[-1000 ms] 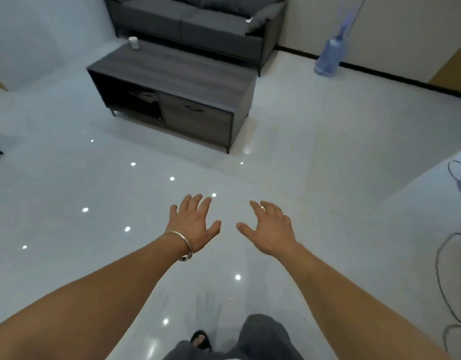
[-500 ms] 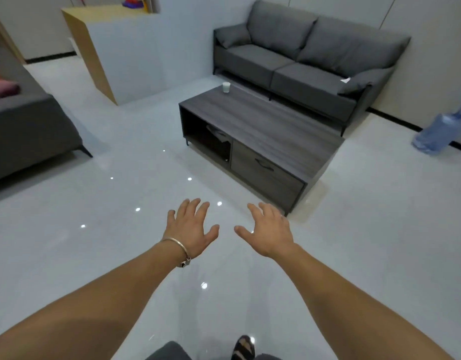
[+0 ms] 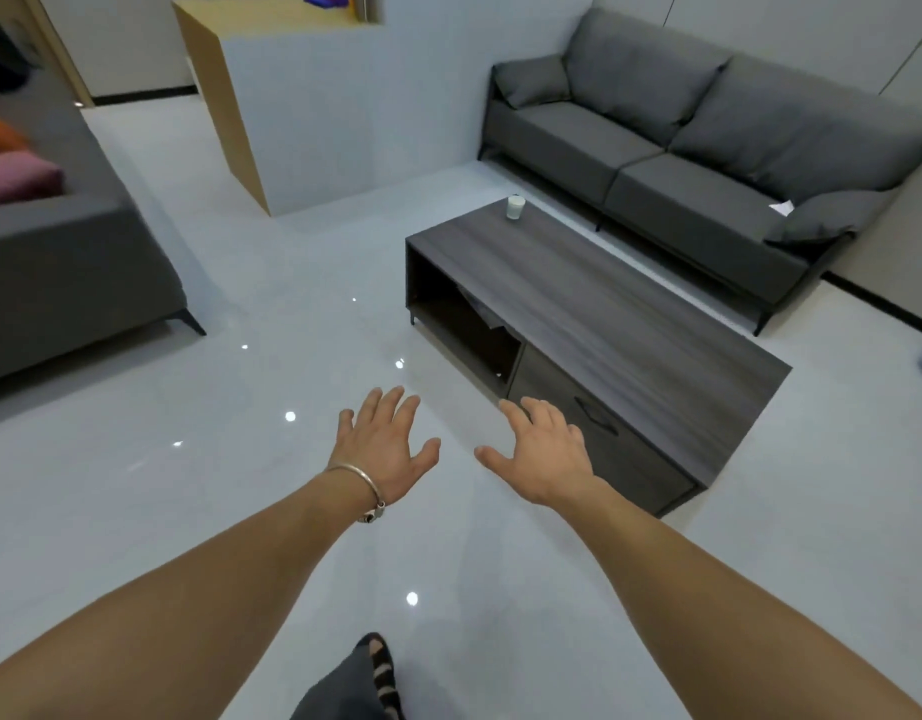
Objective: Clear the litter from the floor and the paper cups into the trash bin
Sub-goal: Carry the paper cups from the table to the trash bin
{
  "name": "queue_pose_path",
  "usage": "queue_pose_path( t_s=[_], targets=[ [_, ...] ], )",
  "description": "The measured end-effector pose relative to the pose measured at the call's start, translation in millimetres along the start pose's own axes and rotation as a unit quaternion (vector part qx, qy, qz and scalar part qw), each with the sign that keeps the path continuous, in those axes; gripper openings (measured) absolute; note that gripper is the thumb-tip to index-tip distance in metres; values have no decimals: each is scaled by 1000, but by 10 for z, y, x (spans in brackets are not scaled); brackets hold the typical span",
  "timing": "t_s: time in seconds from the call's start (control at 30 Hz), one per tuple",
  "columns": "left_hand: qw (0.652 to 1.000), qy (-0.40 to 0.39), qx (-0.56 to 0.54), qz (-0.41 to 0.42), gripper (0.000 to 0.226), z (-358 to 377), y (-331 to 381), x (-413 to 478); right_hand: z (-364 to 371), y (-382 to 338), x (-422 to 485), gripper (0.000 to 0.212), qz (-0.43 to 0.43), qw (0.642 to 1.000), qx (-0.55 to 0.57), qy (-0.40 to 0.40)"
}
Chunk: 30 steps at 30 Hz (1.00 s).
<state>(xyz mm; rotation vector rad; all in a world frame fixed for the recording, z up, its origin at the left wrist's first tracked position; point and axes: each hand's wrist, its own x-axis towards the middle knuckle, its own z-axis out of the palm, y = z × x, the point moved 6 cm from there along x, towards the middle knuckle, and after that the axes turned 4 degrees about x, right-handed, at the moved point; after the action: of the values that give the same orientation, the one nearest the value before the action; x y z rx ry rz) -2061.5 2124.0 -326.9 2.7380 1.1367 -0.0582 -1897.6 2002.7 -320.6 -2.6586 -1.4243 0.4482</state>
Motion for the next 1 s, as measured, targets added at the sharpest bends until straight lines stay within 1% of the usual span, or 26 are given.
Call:
queue_pose_path(
  t_s=[0.07,0.2,0.43,0.67,0.87,1.0],
  targets=[
    [1000,3,10,13,70,-111,-167,389,-104,-110,374,79,7,1000,8,4],
    [1000,0,5,11,70,-318,-450,1229,-288,-254,1116,81,12,1000,13,0],
    [1000,3,20,24,71,-388,-664,2785,-436,-134,2678,81,20,999,28,-15],
    [1000,9,13,-12,73,-625,-988,4260,-788,-94,4280,80,4,999,25,-48],
    [1000,-17,4,-18,73,-646,-1281,5361,-973,-161,5477,80,1,998,26,-64],
    [1000,-28,8,5,72,-649,-1574,6251,-974,-268,6355,79,20,997,33,-70]
  ],
)
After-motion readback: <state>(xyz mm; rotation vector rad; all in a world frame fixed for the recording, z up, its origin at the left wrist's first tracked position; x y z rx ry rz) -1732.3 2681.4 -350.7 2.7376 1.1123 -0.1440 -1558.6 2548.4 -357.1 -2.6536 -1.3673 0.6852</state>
